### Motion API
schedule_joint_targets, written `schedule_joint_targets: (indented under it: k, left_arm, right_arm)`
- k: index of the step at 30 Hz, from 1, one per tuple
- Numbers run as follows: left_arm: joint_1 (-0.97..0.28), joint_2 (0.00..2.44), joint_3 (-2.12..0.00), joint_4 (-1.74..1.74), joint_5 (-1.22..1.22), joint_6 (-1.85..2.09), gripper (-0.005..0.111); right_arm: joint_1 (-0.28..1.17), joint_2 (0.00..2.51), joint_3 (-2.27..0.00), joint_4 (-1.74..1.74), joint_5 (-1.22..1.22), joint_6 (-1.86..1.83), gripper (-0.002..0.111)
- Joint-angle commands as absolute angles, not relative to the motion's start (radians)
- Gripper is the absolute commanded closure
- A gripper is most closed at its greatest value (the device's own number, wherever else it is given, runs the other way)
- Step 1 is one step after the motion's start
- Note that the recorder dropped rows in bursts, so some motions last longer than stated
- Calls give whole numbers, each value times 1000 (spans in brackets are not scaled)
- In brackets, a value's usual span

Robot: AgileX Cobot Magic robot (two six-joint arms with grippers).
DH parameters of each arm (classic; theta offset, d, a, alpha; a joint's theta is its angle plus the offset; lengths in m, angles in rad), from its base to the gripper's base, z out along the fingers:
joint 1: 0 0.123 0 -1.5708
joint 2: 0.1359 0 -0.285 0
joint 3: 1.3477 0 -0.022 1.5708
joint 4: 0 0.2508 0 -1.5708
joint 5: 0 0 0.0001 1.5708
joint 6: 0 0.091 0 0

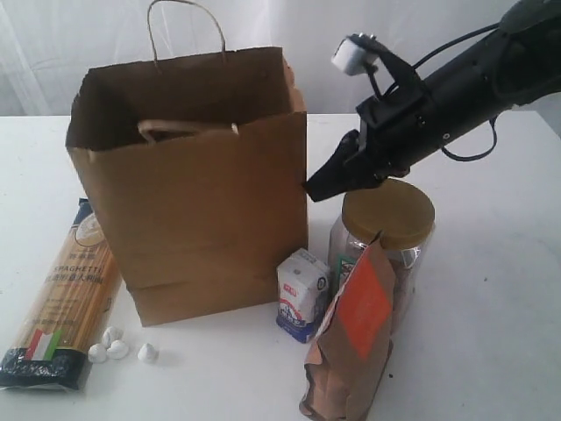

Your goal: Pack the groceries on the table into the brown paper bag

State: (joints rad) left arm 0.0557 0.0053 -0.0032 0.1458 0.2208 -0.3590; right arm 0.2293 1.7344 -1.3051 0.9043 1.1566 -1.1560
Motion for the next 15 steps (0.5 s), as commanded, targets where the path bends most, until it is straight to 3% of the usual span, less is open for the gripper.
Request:
schedule_joint_targets:
  k: [1,9,15]
  left_arm:
    - [58,0,0,141,224,-359,107]
    - [58,0,0,141,224,-359,107]
    - [58,0,0,141,224,-359,107]
  right_arm:
    - [258,1738,-1301,685,1057,-1035,108]
    - [258,1738,-1301,464,788,-843,108]
    - [258,1738,-1301,66,763,-377,108]
